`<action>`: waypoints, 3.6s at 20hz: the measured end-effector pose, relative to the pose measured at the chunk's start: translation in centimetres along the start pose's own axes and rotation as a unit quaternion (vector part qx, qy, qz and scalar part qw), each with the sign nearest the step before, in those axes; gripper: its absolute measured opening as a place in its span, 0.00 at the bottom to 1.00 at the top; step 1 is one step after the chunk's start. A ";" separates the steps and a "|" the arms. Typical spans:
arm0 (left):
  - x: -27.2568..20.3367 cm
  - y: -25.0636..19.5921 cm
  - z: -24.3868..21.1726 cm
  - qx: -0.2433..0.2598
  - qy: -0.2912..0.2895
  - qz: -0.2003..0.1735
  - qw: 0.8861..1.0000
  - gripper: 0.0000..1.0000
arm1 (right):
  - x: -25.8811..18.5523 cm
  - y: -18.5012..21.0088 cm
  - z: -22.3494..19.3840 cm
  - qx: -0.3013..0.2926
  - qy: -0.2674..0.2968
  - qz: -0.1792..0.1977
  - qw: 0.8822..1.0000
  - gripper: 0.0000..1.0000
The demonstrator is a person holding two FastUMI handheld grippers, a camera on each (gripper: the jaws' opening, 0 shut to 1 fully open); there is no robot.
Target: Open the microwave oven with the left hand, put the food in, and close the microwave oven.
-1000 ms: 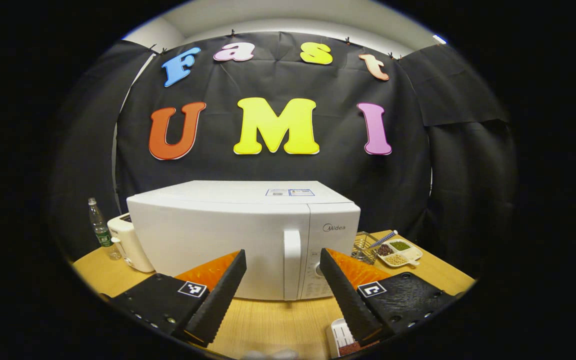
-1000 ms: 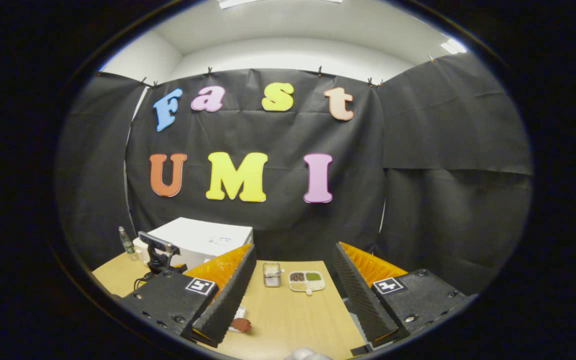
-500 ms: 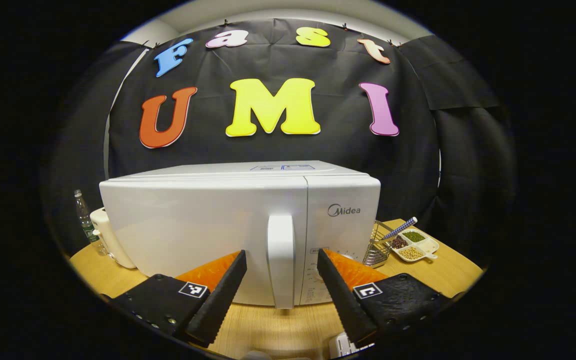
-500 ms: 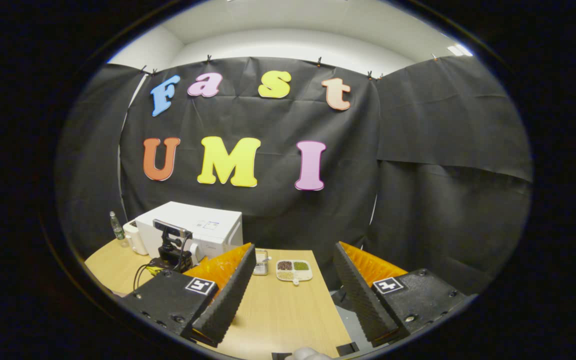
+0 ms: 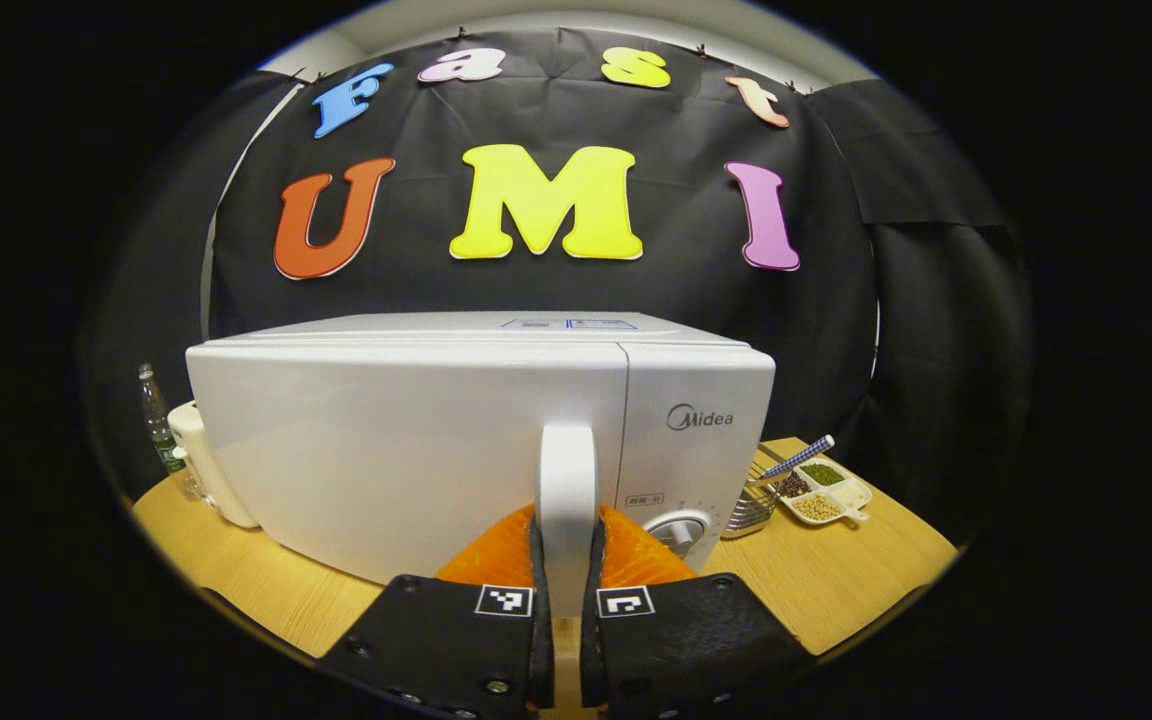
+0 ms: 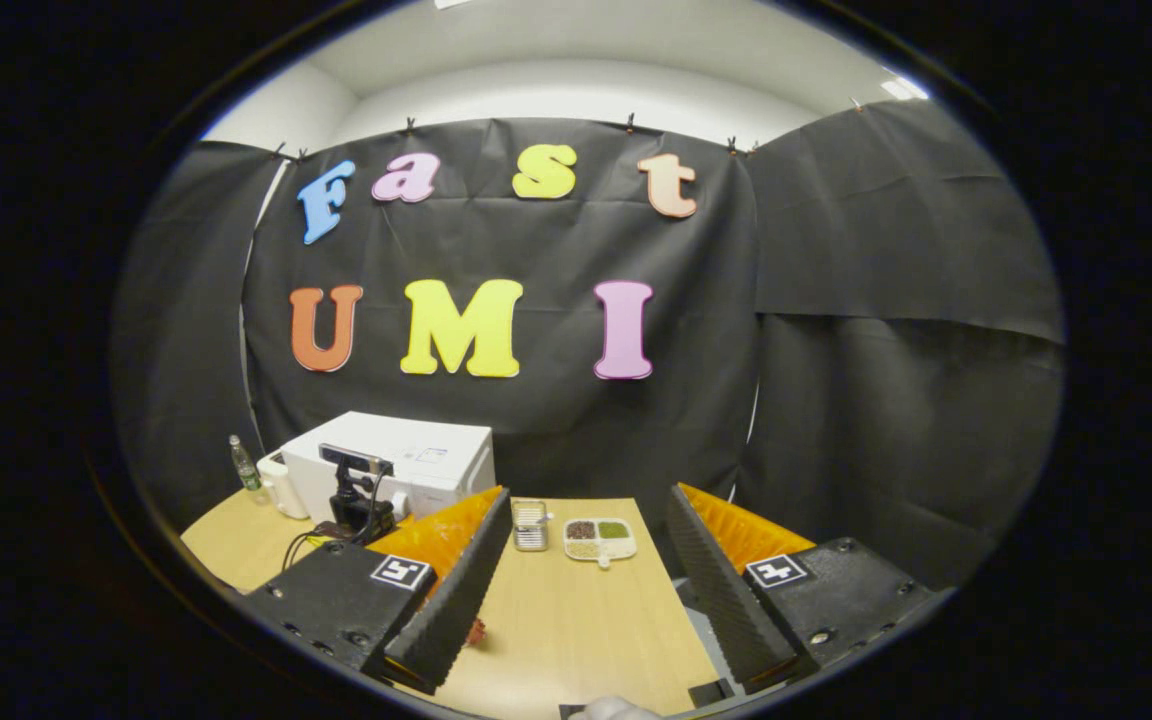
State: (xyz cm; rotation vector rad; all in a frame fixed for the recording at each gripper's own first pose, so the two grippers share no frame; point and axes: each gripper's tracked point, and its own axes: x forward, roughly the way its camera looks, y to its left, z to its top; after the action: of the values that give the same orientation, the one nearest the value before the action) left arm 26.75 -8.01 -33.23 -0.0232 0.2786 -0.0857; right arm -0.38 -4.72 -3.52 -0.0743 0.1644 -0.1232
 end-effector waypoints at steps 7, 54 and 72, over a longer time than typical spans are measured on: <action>-0.4 0.1 0.0 -0.001 0.007 -0.002 1.000 0.05 | -1.0 -0.4 -0.1 0.002 -0.001 -0.009 1.000 0.92; -29.6 25.4 -4.0 0.040 0.032 0.149 0.987 0.95 | -5.1 16.0 -4.0 0.020 0.027 0.180 0.983 0.92; -35.1 34.4 -3.1 0.055 0.033 0.227 0.972 0.95 | -2.6 16.8 -7.7 0.012 0.061 0.195 0.979 1.00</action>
State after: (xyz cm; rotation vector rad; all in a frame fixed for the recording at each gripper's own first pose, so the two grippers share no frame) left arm -4.89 29.26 -27.77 0.1532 0.3396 0.3541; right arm -2.24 11.73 -12.14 -0.0102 0.2967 0.2621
